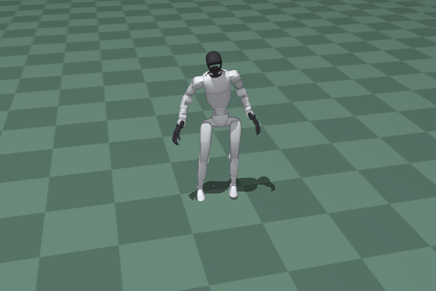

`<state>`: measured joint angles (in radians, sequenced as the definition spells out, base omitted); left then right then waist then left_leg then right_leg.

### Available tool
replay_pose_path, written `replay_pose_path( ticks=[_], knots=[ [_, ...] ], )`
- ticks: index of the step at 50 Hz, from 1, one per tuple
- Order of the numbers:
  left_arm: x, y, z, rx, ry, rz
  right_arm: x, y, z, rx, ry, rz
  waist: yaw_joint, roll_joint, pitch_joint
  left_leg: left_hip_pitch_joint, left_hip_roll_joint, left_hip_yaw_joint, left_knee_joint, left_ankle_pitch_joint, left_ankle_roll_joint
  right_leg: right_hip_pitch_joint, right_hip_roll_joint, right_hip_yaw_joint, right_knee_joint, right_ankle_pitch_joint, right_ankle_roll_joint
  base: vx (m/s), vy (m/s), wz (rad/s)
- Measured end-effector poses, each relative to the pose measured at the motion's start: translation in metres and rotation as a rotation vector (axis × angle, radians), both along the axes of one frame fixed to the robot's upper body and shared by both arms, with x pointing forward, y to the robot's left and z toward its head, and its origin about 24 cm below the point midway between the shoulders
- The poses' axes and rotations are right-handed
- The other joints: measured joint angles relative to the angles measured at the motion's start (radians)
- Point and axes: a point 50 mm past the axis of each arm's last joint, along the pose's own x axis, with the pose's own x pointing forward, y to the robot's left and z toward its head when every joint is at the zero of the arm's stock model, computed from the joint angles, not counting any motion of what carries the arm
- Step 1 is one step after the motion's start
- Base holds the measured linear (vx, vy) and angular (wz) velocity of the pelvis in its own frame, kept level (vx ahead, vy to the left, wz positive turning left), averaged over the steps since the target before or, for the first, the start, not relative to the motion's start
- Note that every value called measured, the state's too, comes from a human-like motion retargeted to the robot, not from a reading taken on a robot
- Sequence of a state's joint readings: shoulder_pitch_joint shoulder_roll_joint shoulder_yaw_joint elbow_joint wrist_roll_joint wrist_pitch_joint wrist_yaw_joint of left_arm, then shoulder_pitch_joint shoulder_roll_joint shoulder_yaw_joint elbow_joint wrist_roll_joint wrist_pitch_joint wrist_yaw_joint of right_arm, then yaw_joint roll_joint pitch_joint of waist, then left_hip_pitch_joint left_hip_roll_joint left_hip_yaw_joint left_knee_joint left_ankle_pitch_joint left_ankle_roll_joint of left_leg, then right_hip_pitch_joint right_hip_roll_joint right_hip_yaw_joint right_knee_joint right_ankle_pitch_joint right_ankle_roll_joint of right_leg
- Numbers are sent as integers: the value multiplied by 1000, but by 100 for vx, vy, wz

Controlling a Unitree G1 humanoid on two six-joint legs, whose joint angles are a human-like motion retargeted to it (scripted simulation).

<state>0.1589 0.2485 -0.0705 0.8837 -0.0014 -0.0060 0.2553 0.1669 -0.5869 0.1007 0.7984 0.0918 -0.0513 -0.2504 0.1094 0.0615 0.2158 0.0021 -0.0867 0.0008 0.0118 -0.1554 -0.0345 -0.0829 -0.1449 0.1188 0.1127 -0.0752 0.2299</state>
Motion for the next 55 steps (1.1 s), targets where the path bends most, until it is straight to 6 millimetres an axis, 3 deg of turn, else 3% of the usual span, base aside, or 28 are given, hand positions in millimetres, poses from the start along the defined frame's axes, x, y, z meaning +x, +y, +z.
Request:
replay_pose_path(
  ticks=[3,7,15,18,20,23,25,28,30,33,35,38,41,45,48,52,55],
  knots=[
    [-9,-4,-3,10,46,-80,7,-15,11,-76,-1,8,-39,19,-7,-20,36,182,53,-26,24,4,-54,-16,-34,5,-34,-7,26,37],
    [-27,9,-8,52,142,-72,4,-24,16,-111,3,-19,-74,19,-21,-36,102,157,129,-35,40,5,-116,-34,-49,10,-64,-3,26,35],
    [-61,55,-2,154,220,253,-30,-20,1,-61,48,-91,-59,-2,-54,7,354,163,85,49,-68,-14,-182,-51,-39,8,-76,-1,35,15],
    [-65,63,0,164,238,225,-43,-17,-8,-22,121,-114,-40,4,-58,23,422,84,47,149,-104,-23,-189,-52,-40,27,-77,-6,51,2],
    [-66,67,1,181,257,166,-55,-14,-15,7,157,-148,-29,-2,-59,27,433,23,43,140,-115,-24,-209,-50,-45,45,-59,-7,59,13],
    [-58,72,5,212,256,78,-69,-6,-24,51,161,-246,-14,-39,-48,22,384,-24,65,13,-107,-17,-272,-58,-70,99,-14,-9,65,22],
    [-49,75,8,234,246,32,-76,5,-33,80,176,-288,2,-71,-35,18,336,-27,73,-40,-85,-15,-322,-113,-84,158,4,-11,65,14],
    [-31,81,13,265,221,17,-79,31,-47,124,212,-259,32,-107,-15,10,275,-20,72,-35,-49,-14,-353,-285,-71,226,-12,-12,58,5],
    [-18,85,17,278,187,48,-76,51,-54,165,224,-189,43,-116,0,4,254,-26,63,-14,-32,-14,-315,-326,-37,197,-26,-12,48,19],
    [-5,87,22,260,112,147,-70,74,-58,237,226,-57,30,-110,13,9,244,-45,41,7,-20,-16,-179,-215,30,82,-52,-9,40,34],
    [1,86,24,228,54,227,-62,83,-58,284,231,32,6,-104,18,12,240,-55,25,18,-13,-27,-81,-136,82,10,-101,-8,35,30],
    [7,79,23,176,16,273,-49,90,-57,330,242,125,-42,-100,18,13,222,-64,5,34,0,-54,57,-46,150,-51,-171,-8,31,23],
    [14,70,20,153,30,210,-38,90,-54,338,231,161,-73,-105,12,7,178,-63,-7,45,12,-68,143,-24,150,-49,-191,-7,28,8],
    [34,52,19,144,28,54,-25,77,-44,291,162,136,-58,-87,15,3,106,-34,-14,40,12,-48,121,-126,78,-45,-202,-5,27,-28],
    [46,30,17,129,-10,-57,-16,58,-33,226,106,103,-22,-39,26,6,62,-3,-15,24,2,-35,68,-122,35,-39,-141,-6,28,-56],
    [45,2,13,97,-36,-191,4,26,-12,95,64,115,-13,33,42,-2,33,126,11,-5,-9,-45,18,-73,18,2,-35,-7,28,-47],
    [34,-6,8,96,2,-297,26,6,8,-19,28,146,-50,68,39,-21,45,257,49,-29,4,-43,-25,-67,-19,20,-33,-6,29,-6]
  ],
)
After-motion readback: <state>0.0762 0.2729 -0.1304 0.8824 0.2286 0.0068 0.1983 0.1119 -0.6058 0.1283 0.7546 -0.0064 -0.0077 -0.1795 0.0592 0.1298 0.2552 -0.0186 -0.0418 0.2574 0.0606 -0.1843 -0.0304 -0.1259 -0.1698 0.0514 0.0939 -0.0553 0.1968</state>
